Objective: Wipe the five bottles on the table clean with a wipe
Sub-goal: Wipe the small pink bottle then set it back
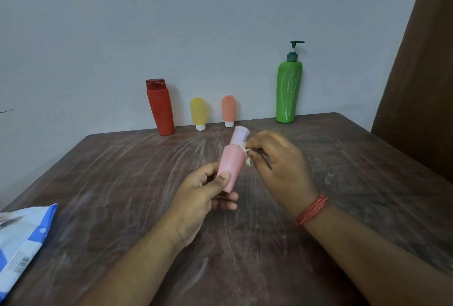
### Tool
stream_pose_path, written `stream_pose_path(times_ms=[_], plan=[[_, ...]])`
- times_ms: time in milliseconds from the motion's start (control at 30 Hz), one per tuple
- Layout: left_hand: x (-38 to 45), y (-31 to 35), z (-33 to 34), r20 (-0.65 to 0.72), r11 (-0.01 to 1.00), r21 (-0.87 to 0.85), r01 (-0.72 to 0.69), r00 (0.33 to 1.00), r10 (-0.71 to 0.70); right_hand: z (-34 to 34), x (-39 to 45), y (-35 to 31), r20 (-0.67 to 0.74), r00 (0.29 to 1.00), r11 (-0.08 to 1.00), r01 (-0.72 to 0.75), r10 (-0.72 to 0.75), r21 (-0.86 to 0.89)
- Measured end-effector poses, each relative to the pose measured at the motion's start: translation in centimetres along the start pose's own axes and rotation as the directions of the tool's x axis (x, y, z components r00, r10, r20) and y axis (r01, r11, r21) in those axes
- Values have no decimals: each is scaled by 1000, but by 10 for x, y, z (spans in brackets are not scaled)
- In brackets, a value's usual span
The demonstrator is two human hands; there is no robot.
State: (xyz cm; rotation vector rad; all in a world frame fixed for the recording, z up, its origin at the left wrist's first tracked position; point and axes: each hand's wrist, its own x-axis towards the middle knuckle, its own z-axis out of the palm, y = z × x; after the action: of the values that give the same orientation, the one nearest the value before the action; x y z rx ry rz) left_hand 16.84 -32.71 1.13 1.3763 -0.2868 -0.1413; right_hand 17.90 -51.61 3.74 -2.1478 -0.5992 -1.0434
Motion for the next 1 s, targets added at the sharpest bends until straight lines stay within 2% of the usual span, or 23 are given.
stream_pose_path(times_ms=[100,233,267,367,433,567,633,767,900,1000], plan=[[0,-1,1,15,999,-29,-14,1000,15,1,-5,-2,-20,1000,995,-21,23,93],[2,2,-4,-34,998,-58,-32,999,30,9,-11,-8,100,994,991,30,-43,131],[3,2,-4,-37,998,-54,-33,999,31,11,-10,-9,82,996,991,30,-41,127],[3,-4,-2,-40,1000,-1,-27,999,27,8,-4,-5,-49,994,987,-91,98,132],[3,-8,1,-44,998,48,-27,999,30,4,-4,-4,-60,992,992,-106,110,67],[6,-7,1,-124,996,78,-39,991,49,11,-11,-14,114,991,997,70,-68,-12],[7,-5,-1,-126,996,73,-42,991,51,14,-9,-16,152,985,996,85,-79,-30],[5,-8,2,-34,1000,-1,-5,999,5,8,-4,-11,50,998,999,-26,28,-37],[6,-6,6,8,980,-180,86,996,-86,6,-8,-8,100,995,997,-7,14,-76],[7,-3,0,24,963,-240,126,992,-123,6,-8,-9,148,989,997,-11,24,-83]])
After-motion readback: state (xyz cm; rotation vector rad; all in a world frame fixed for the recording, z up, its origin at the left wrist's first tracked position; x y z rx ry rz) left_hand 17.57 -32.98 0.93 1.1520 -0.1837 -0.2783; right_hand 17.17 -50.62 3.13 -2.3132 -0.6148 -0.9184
